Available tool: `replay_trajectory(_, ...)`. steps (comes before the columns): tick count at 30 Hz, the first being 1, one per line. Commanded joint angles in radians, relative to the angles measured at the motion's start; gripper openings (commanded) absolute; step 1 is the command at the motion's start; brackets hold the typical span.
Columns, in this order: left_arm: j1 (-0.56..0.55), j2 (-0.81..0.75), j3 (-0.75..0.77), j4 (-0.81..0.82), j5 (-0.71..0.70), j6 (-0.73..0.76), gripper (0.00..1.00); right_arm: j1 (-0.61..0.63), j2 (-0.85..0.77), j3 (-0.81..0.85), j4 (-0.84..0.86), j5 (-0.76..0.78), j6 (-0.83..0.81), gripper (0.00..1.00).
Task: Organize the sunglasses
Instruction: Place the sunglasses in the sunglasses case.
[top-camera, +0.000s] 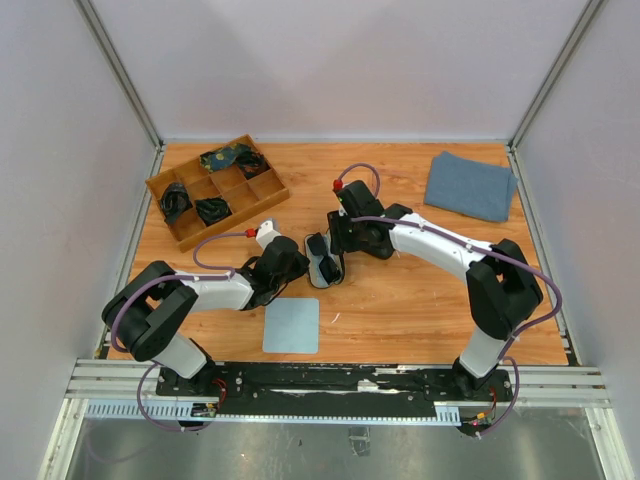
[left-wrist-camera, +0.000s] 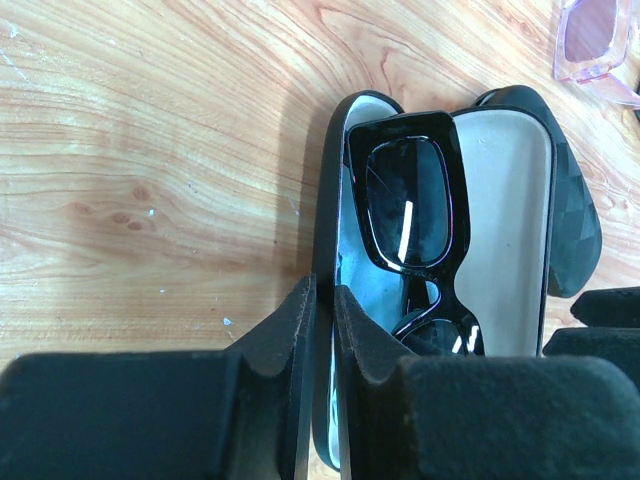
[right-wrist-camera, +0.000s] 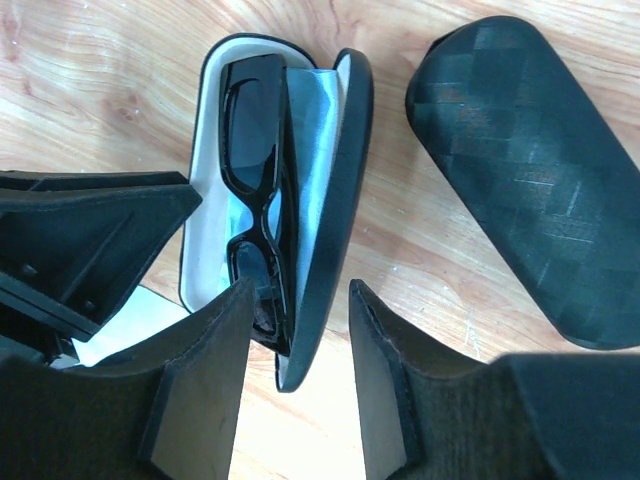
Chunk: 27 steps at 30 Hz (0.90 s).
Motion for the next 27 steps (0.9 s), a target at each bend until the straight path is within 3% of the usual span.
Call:
replay_trajectory(1,-0.011,0.002,-0.014,0.04,-0.002,0.008,0.15,-0.007,0.018,-0.012,0.037,-0.045,0.02,0.44)
replay_trajectory(27,-0.011,0.014,-0.012,0.048,0.009,0.012,0.15,-0.045,0.038,-0.078,0.126,-0.164,0.065,0.51)
